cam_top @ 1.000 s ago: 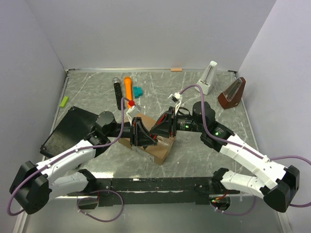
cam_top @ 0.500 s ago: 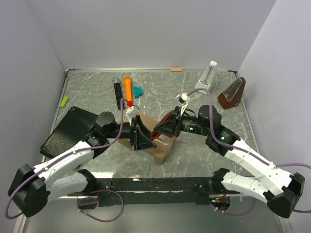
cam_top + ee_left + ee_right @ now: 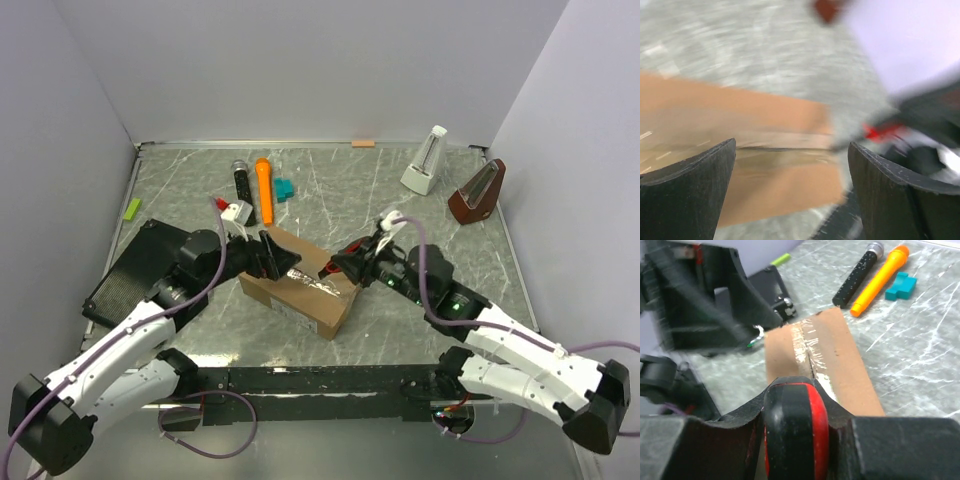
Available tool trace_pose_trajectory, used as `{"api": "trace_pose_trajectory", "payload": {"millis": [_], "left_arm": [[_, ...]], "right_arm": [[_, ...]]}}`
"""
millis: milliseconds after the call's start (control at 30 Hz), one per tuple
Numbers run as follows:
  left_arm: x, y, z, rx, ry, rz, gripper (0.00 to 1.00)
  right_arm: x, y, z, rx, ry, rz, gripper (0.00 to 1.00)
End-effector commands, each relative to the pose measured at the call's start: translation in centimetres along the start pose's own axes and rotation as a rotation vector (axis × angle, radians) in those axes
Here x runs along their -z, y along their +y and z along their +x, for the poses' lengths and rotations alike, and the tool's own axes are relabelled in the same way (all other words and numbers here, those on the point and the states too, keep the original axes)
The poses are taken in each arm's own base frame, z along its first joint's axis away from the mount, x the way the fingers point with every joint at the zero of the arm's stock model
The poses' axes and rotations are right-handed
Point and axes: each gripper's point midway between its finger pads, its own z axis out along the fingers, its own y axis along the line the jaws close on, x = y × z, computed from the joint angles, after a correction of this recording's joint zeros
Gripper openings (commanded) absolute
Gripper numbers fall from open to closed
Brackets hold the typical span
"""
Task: Unpack the express box
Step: Adjust the knife.
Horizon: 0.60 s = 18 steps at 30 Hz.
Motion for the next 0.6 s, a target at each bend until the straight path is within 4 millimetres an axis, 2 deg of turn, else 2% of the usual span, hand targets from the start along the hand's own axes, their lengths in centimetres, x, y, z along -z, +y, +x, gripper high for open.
{"api": "trace_pose_trajectory", "payload": {"millis": [0, 233, 300, 567], "left_arm": [[0.5, 6.7, -0.8, 0.028, -0.042, -0.380, 0.96], [1.0, 10.8, -0.1, 0.080, -0.077, -0.596, 0.99], [1.2, 11.9, 0.6, 0.097, -0.065, -0.651, 0.95], [1.4, 14.1, 1.6, 0.108, -0.054, -0.752, 0.92]], "right_arm": [[-1.1, 0.7, -3.7, 0.147, -0.186, 0.043, 0.00], [-2.8, 1.5, -3.2, 0.208, -0.226, 0.033, 0.00], [-3.6, 1.3, -2.7, 0.223, -0.213, 0.040, 0.00], [-5.6, 1.4, -1.1, 0.243, -0.172, 0.040, 0.00]]}}
